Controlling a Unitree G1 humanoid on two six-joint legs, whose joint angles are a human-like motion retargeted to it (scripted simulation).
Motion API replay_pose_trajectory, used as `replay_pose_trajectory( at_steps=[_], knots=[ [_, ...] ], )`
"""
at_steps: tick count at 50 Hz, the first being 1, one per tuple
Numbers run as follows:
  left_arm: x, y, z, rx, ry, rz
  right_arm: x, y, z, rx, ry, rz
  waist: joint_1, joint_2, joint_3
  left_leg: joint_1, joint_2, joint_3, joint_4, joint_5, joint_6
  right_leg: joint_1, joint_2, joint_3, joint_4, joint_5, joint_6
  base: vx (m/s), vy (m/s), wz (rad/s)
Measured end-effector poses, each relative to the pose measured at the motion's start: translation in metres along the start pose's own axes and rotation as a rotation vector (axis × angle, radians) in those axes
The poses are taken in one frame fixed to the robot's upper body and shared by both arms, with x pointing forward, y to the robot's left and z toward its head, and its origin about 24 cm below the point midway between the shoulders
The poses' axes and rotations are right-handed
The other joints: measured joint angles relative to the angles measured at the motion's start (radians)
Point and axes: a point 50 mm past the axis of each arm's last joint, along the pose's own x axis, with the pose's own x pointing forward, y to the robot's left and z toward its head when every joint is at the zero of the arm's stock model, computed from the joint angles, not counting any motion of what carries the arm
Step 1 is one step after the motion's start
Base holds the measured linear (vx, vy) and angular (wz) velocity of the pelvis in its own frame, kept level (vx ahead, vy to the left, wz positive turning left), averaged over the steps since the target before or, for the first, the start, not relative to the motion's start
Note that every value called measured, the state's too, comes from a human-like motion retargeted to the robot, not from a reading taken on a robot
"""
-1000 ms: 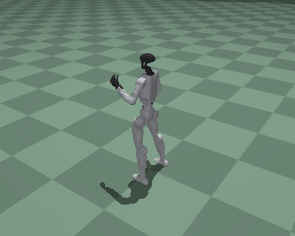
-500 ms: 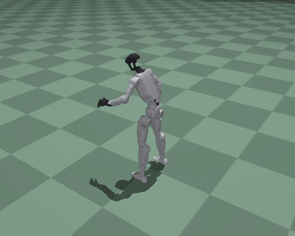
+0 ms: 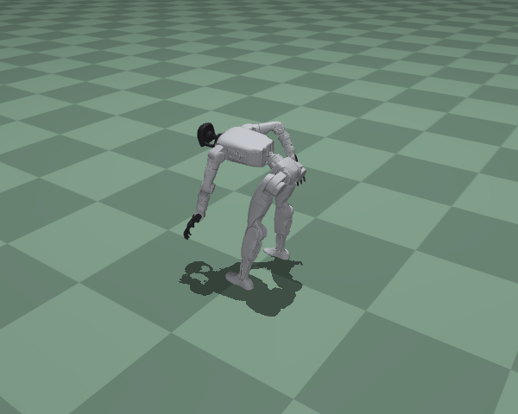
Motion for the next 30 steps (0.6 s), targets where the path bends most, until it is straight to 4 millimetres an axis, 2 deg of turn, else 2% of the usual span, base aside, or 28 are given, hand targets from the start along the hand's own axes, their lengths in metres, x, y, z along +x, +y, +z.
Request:
replay_pose_trajectory(
  at_steps=[4,9,14,20,22,25,27,30],
  knots=[
    [0.015,0.039,0.018,0.148,-0.058,0.088,0.005,0.006,0.008,-0.034,-0.033,0.053,-0.028,0.011,0.000,-0.145,0.000,0.003,0.008,0.019,0.000,-0.132,0.007,0.004,-0.026,0.037,0.000,0.00,0.00,0.00],
    [0.023,0.077,0.043,0.177,-0.100,0.188,0.008,0.014,0.011,-0.047,-0.050,0.093,-0.054,0.032,0.000,-0.277,-0.007,-0.008,0.034,0.031,0.000,-0.256,0.001,0.001,-0.013,0.046,0.000,0.00,0.01,0.16],
    [0.024,0.084,0.057,0.226,-0.130,0.208,0.004,0.015,0.010,-0.065,-0.054,0.116,-0.070,0.032,0.000,-0.297,-0.014,0.010,0.017,0.052,0.006,-0.305,-0.009,0.024,0.011,0.042,0.000,0.01,0.00,0.32],
    [0.025,0.089,0.048,0.270,-0.115,0.227,0.005,0.030,0.022,-0.082,-0.112,0.157,-0.106,-0.021,0.000,-0.297,-0.013,0.038,0.025,0.055,0.013,-0.305,-0.007,0.049,-0.011,0.060,0.000,0.00,0.00,0.00],
    [0.025,0.087,0.042,0.238,-0.081,0.229,0.007,0.032,0.025,-0.062,-0.123,0.156,-0.115,-0.030,0.000,-0.297,-0.010,0.040,0.029,0.053,0.011,-0.305,-0.003,0.049,-0.010,0.061,0.000,-0.02,-0.03,-0.15],
    [0.023,0.080,0.026,0.079,0.029,0.250,0.011,0.032,0.036,0.047,-0.145,0.115,-0.128,-0.041,0.000,-0.297,0.003,0.044,0.047,0.042,0.001,-0.305,0.015,0.043,-0.001,0.061,0.000,-0.04,-0.06,-0.45],
    [0.019,0.063,0.025,0.020,0.027,0.232,0.012,0.030,0.036,0.105,-0.133,0.088,-0.124,-0.037,0.000,-0.295,0.007,0.043,0.069,0.027,0.000,-0.286,0.024,0.034,-0.010,0.066,0.000,-0.04,-0.02,-0.50],
    [0.005,0.017,0.026,-0.044,-0.013,0.146,0.009,0.027,0.028,0.172,-0.088,0.055,-0.108,-0.036,0.000,-0.245,0.012,0.041,0.078,0.017,0.000,-0.225,0.032,0.023,-0.022,0.069,0.000,-0.06,-0.03,-0.41]
  ],
)
